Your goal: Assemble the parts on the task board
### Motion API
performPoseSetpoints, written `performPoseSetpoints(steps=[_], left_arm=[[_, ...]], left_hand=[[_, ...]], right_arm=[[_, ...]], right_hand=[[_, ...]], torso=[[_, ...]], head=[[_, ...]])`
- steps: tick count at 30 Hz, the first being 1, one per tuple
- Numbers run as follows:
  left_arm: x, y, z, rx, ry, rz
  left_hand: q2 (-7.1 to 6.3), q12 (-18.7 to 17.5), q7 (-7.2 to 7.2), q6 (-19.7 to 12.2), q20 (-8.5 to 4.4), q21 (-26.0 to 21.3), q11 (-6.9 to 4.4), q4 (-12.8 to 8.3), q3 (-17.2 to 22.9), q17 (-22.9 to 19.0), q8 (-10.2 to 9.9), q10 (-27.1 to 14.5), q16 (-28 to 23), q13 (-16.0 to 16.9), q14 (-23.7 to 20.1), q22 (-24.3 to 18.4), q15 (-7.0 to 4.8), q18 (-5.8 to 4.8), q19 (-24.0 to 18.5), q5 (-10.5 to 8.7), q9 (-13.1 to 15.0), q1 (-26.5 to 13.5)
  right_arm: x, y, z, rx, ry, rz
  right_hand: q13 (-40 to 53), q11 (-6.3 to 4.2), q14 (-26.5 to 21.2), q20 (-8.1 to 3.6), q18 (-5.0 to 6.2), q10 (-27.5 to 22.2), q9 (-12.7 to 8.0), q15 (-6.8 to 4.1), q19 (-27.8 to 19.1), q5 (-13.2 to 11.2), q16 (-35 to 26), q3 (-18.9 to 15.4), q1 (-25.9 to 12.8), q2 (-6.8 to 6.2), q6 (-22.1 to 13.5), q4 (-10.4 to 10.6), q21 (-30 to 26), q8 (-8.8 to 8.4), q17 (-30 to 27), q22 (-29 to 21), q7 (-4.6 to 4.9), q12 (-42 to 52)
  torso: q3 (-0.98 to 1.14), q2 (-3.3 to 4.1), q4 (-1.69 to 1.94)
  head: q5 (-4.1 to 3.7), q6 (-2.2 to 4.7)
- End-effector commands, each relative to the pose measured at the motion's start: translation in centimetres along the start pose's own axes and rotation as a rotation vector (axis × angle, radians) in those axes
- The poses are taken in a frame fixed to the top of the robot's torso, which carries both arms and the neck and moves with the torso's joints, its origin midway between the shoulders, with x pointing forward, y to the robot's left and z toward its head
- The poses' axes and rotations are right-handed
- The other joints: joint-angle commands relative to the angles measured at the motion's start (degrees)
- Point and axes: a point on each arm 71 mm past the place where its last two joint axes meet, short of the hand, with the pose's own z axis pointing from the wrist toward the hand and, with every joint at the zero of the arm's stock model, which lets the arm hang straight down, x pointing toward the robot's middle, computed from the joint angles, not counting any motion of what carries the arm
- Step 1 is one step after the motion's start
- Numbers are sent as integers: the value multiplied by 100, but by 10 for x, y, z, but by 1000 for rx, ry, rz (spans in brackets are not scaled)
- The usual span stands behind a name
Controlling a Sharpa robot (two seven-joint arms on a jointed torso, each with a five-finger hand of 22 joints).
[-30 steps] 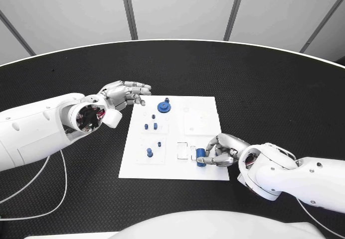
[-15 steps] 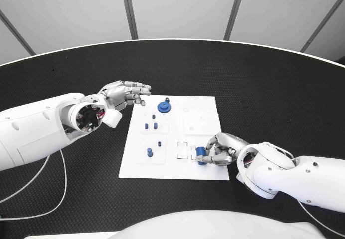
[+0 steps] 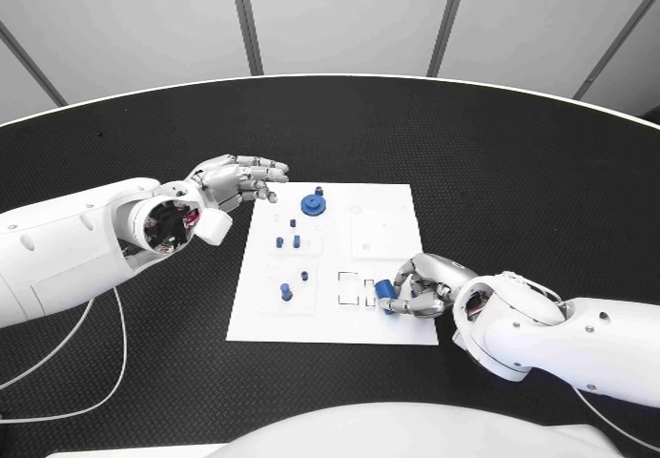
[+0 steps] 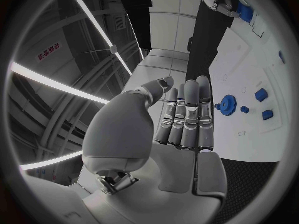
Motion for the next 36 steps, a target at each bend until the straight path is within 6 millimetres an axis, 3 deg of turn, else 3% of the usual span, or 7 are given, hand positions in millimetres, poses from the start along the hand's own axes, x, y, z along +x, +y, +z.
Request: performPoseSetpoints(steps=[1,14,25,36], left_arm=[[0,0,0,-1,1,0],[1,0,0,-3,4,0],[1,0,1,-6,7,0],[2,0,1,-7,8,0]], left_hand=[[53,31,-10,-26,12,-30,5,-3,-35,-6,0,-51,8,9,-39,-5,10,38,21,12,-1,-22],[66,43,-14,-26,12,-42,1,3,-33,-13,5,-57,12,10,-43,-14,7,40,22,17,-1,-17],[69,45,-14,-25,12,-42,0,2,-31,-13,5,-57,13,10,-44,-14,6,40,23,17,-1,-12],[73,48,-14,-26,10,-43,-1,-3,-27,-15,6,-59,13,10,-45,-15,5,41,25,19,-1,-3]], right_arm=[[0,0,-1,1,-2,-1],[-4,4,-7,-12,-41,35],[-8,8,-14,-33,-79,73],[-9,19,-17,-68,-94,96]], right_hand=[[856,-4,546,6,-62,113,1,-1,334,214,32,574,13,-56,68,-408,38,-23,1168,765,-10,-2],[905,-22,550,0,-68,156,-6,-13,342,447,40,872,-139,-162,161,-428,67,-1,1186,795,-32,45],[950,-95,553,-48,-75,207,22,-73,353,754,48,1119,-355,-221,349,-425,97,82,1203,826,-117,89],[955,-104,555,-56,-77,213,28,-81,356,777,52,1142,-400,-230,373,-419,106,96,1212,833,-127,92]], torso=[[-2,1,5],[-3,3,4],[-2,-3,-3],[-6,4,4]], head=[[0,4],[-13,7],[-15,15],[-4,27]])
